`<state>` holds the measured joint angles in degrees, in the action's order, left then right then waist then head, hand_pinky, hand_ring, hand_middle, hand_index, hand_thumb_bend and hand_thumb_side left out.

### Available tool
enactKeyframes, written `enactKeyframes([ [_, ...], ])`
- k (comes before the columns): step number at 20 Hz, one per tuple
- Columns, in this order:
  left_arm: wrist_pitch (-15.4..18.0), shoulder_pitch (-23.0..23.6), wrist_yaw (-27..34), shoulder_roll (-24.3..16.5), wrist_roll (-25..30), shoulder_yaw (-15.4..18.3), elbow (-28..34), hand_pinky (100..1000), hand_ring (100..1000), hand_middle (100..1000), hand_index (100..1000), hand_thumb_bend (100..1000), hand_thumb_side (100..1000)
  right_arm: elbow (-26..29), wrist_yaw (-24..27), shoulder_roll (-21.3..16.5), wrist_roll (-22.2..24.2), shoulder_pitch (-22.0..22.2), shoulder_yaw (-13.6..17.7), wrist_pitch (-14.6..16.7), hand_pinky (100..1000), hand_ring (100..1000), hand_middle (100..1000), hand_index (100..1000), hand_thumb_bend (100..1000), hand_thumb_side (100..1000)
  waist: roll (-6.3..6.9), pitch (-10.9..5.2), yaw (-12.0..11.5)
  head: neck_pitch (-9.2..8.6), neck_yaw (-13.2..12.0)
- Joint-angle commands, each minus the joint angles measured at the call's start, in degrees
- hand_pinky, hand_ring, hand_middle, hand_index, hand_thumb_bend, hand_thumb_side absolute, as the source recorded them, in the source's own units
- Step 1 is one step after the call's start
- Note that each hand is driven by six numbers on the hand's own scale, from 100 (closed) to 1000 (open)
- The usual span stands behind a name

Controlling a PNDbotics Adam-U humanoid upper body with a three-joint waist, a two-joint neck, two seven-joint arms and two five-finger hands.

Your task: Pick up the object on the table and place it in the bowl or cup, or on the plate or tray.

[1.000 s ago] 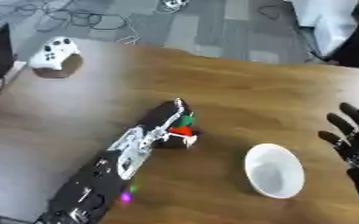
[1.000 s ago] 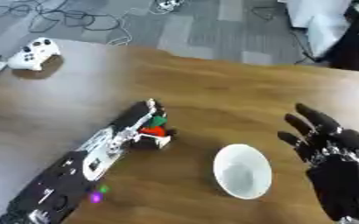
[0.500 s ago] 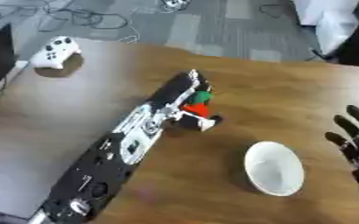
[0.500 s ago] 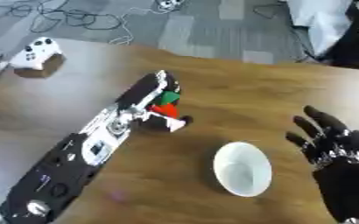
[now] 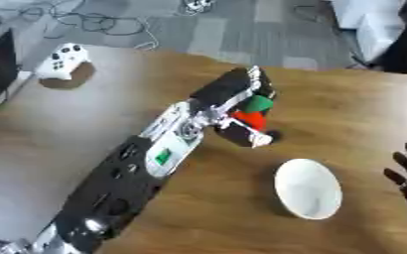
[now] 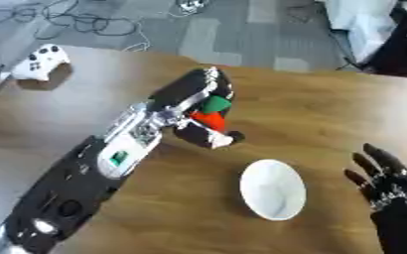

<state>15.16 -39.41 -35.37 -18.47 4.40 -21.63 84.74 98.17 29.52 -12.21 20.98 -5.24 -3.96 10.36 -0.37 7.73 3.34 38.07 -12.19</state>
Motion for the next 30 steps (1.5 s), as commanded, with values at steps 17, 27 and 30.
enactKeyframes([
  [17,3.68,-4.27,2.79,1.81,7.06,-6.44,0.24,100,172,186,308,449,100,0.64,-1.37,-3.03,-3.48,1.17,1.62,0.52,870,940,941,890,100,969,3.44,-2.77,0.04,3.10,0.66],
  [27,4.51,-4.39,5.23,2.77,8.67,-8.25,-0.50,100,188,194,317,470,100,1.20,-1.64,-3.20,-3.42,1.65,1.57,0.80,871,941,942,891,100,968,2.94,-2.59,0.22,3.54,0.96],
  [30,4.69,-4.48,5.78,3.24,9.04,-8.78,-0.48,100,196,205,327,476,100,1.09,-1.71,-3.21,-3.44,1.65,1.57,0.83,871,941,943,891,100,969,2.88,-2.61,0.24,3.62,0.97],
])
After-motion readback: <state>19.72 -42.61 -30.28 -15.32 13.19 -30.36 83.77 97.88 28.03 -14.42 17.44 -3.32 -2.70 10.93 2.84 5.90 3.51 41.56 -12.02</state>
